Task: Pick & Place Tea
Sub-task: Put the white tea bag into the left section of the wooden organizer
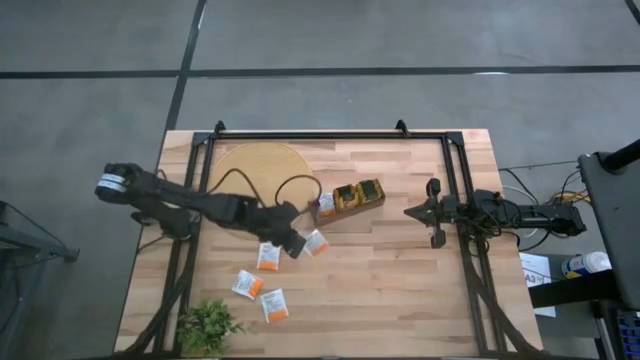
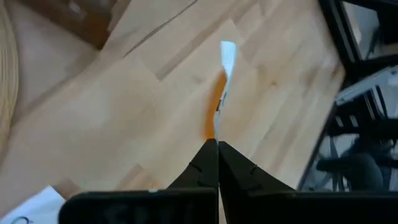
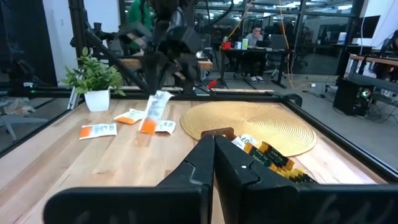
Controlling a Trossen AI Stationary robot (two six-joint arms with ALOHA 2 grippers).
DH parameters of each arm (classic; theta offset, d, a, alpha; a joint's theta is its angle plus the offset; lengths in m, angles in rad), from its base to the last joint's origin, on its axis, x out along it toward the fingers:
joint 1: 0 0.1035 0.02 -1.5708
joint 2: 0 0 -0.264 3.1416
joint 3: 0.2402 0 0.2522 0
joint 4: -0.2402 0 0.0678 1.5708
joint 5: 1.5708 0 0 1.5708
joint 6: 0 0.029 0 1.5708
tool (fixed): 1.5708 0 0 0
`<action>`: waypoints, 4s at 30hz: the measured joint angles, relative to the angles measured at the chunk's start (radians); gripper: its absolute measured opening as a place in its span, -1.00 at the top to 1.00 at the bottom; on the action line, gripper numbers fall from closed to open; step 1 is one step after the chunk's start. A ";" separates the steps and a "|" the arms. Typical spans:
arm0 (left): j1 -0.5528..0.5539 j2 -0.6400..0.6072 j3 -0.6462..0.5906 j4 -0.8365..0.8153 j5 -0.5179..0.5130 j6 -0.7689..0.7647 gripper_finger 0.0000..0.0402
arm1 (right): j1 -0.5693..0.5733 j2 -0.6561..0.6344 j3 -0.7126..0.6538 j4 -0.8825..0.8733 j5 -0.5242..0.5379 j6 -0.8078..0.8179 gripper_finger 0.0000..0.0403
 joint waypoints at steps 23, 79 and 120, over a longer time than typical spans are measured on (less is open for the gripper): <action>0.261 0.098 0.288 -0.319 0.086 0.417 1.00 | 0.000 0.000 0.000 0.000 0.000 0.000 0.96; 0.384 0.402 0.480 -0.420 0.128 0.655 1.00 | 0.000 0.000 0.000 0.000 0.000 0.000 0.96; 0.033 0.130 0.360 -0.674 0.030 0.749 0.35 | 0.000 0.000 0.000 0.000 0.001 0.000 0.96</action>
